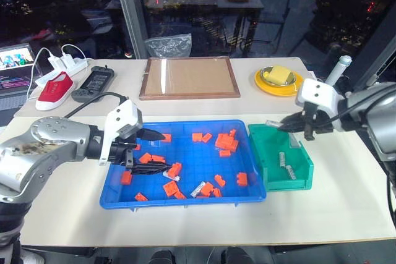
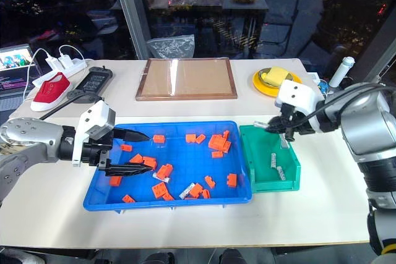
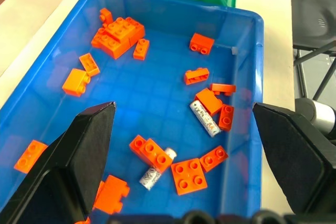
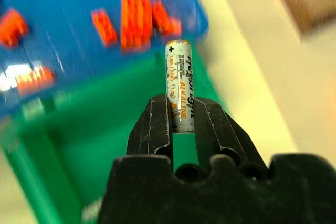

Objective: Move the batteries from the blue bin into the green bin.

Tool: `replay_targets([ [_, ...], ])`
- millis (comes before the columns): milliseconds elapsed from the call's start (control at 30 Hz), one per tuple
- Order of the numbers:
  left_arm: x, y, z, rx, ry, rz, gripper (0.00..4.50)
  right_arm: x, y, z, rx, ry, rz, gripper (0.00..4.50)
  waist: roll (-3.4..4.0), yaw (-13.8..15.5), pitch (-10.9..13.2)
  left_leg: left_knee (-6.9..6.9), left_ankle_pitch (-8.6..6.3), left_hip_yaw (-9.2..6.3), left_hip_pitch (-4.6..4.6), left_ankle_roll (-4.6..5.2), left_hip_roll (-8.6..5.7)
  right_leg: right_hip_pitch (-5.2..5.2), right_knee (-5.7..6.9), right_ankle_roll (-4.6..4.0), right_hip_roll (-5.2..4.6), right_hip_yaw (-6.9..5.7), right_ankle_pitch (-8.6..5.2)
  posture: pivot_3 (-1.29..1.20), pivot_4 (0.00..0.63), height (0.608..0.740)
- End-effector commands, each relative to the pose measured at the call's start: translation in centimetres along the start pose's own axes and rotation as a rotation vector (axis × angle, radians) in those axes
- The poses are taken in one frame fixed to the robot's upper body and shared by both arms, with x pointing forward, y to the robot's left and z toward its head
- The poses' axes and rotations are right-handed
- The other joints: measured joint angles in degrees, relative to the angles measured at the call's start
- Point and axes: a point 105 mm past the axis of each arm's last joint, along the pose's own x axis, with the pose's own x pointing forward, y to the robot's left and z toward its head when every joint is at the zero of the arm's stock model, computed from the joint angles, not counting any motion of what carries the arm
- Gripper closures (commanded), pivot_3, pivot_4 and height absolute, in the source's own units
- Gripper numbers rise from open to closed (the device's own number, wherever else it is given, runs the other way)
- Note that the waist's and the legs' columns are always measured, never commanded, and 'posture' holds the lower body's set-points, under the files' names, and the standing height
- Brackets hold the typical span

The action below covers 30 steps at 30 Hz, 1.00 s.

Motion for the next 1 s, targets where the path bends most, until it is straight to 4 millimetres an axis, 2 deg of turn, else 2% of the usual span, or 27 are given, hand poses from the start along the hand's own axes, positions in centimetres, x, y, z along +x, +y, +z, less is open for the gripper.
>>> replay_targets([
  [33,-0.1,0.0,0.8,0.038,-0.012,-0.009,0.00,1.1,-0.4,0.3,-0.011,-0.006,-0.030,4.22,0.00,-0.14,0.00,0.00,0.00,0.00,0.01,0.00,0.01,-0.01,0.02,0.00,0.01,0.00,0.00,0.00,0.150,0.740],
  [200,-0.2,0.0,0.9,0.047,-0.002,-0.019,0.00,3.8,-1.0,-1.2,-0.019,0.056,-0.033,4.22,-0.01,0.07,0.01,0.04,0.00,-0.01,-0.02,0.00,-0.01,-0.01,0.05,0.00,0.00,0.00,0.00,0.00,0.150,0.740],
  [333,-0.5,-0.2,0.7,0.047,0.010,-0.011,0.00,4.0,-2.4,-2.6,-0.085,0.177,-0.085,4.22,0.01,0.22,0.02,0.05,0.00,-0.01,-0.07,0.00,-0.03,-0.02,0.01,0.00,-0.02,0.00,0.00,0.00,0.150,0.740],
  [400,-0.7,-0.2,0.7,0.033,0.005,-0.003,0.00,3.6,-2.8,-2.5,-0.133,0.201,-0.099,3.21,0.01,0.33,0.02,0.04,0.00,-0.01,-0.07,0.00,-0.03,-0.02,0.00,0.00,-0.02,0.00,0.00,0.00,0.150,0.740],
  [500,-1.3,0.0,0.3,0.028,0.029,0.022,0.00,2.3,-3.3,-0.2,-0.154,0.147,-0.112,2.33,0.01,0.19,0.02,0.04,0.00,-0.01,-0.08,0.00,-0.02,-0.01,-0.08,0.00,-0.02,-0.01,0.00,0.00,0.150,0.740],
  [567,-1.5,0.0,0.2,0.026,0.034,0.024,0.00,1.6,-2.7,1.4,-0.186,0.106,-0.083,1.69,0.02,0.07,0.03,0.02,0.00,-0.02,-0.06,0.00,0.00,-0.01,-0.07,0.00,0.00,-0.01,0.00,0.00,0.150,0.740],
  [600,-1.5,0.0,0.2,0.025,0.035,0.025,0.00,1.3,-2.4,2.0,-0.193,0.086,-0.067,1.23,0.03,0.04,0.03,0.01,0.00,-0.02,-0.06,0.00,0.01,-0.02,-0.06,0.00,0.01,-0.01,0.00,0.00,0.150,0.740],
  [667,-1.6,0.0,0.1,0.026,0.040,0.029,0.00,0.6,-2.0,3.8,-0.224,0.028,-0.050,0.82,0.03,0.07,0.03,0.01,0.00,-0.02,-0.04,0.00,0.01,-0.02,-0.03,0.00,0.01,-0.01,0.00,0.00,0.150,0.740],
  [700,-1.6,0.0,0.1,0.026,0.040,0.029,0.00,0.4,-1.7,4.8,-0.232,-0.016,-0.040,0.17,0.03,0.15,0.03,0.02,0.00,-0.02,-0.03,0.00,0.01,0.00,-0.03,0.00,0.01,-0.01,0.00,0.00,0.150,0.740],
  [733,-1.6,0.1,0.0,0.027,0.040,0.029,0.00,0.2,-1.5,5.7,-0.234,-0.053,-0.029,0.02,0.04,0.16,0.04,0.03,0.00,-0.02,-0.05,0.00,0.00,0.02,-0.06,0.00,0.00,-0.01,0.00,0.00,0.150,0.740],
  [767,-1.5,0.1,0.0,0.027,0.040,0.029,0.00,0.2,-1.0,6.4,-0.236,-0.090,-0.008,0.02,0.04,0.14,0.04,0.03,0.00,-0.02,-0.06,0.00,0.00,0.01,-0.06,0.00,-0.01,-0.01,0.00,0.00,0.150,0.740],
  [867,-1.6,0.2,-0.1,0.033,0.048,0.026,0.00,0.9,2.3,8.9,-0.280,-0.212,0.155,0.02,0.04,0.12,0.03,0.02,0.00,-0.05,-0.04,0.00,0.02,0.02,-0.04,0.00,0.01,-0.03,0.00,0.00,0.150,0.740],
  [933,-1.7,0.2,-0.2,0.035,0.056,0.023,0.00,1.6,4.2,9.3,-0.311,-0.224,0.243,0.02,0.04,0.15,0.03,0.02,0.00,-0.05,-0.04,0.00,0.02,0.02,-0.01,0.00,0.02,-0.03,0.00,0.00,0.150,0.740],
  [1000,-1.8,0.3,-0.6,0.041,0.083,0.027,0.00,3.4,6.2,8.9,-0.337,-0.186,0.320,0.02,0.03,0.25,0.03,0.03,0.00,-0.05,-0.05,0.00,0.01,0.02,0.00,0.00,0.00,-0.03,0.00,0.00,0.150,0.740],
])
